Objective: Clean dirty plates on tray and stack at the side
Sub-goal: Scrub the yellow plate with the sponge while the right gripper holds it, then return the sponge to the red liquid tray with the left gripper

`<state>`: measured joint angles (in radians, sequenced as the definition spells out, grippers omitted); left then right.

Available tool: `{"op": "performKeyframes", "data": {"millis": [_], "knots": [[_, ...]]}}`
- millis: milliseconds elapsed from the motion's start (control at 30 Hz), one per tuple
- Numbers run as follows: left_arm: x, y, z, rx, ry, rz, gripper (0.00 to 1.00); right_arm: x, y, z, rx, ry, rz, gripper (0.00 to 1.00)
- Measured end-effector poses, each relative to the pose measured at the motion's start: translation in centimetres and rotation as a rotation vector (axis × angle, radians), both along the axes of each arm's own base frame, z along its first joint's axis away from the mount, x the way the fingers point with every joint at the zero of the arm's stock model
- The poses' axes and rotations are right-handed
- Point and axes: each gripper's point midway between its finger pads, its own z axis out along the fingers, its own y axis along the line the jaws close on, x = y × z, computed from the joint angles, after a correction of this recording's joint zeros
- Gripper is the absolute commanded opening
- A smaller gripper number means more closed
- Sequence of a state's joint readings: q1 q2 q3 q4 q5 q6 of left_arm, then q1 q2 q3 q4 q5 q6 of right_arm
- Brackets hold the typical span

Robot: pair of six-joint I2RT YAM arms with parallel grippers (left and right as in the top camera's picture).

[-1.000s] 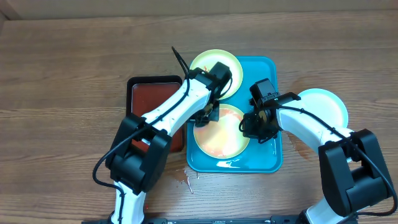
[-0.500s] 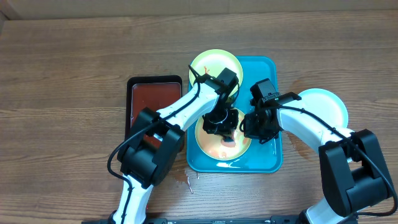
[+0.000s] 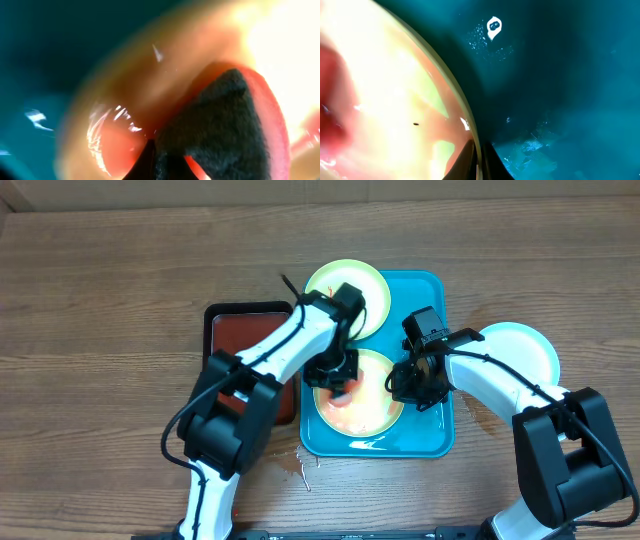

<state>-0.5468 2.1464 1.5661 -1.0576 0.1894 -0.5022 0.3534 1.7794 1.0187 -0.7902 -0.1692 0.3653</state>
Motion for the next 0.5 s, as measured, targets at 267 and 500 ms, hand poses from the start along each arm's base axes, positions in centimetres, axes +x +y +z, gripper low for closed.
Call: {"op": "performKeyframes", "data": {"millis": [267,500], "knots": [[1.6,2.6,0.4,0.118,-0.069,0.026,0.04,0.0,0.1,0.0,0.004,0.001,0.000,0.04],[1.6,3.6,2.0,0.193,-0.116,0.059,0.04,0.1,0.2,0.0,0.013,-0.002,0.002,0.04]]}}
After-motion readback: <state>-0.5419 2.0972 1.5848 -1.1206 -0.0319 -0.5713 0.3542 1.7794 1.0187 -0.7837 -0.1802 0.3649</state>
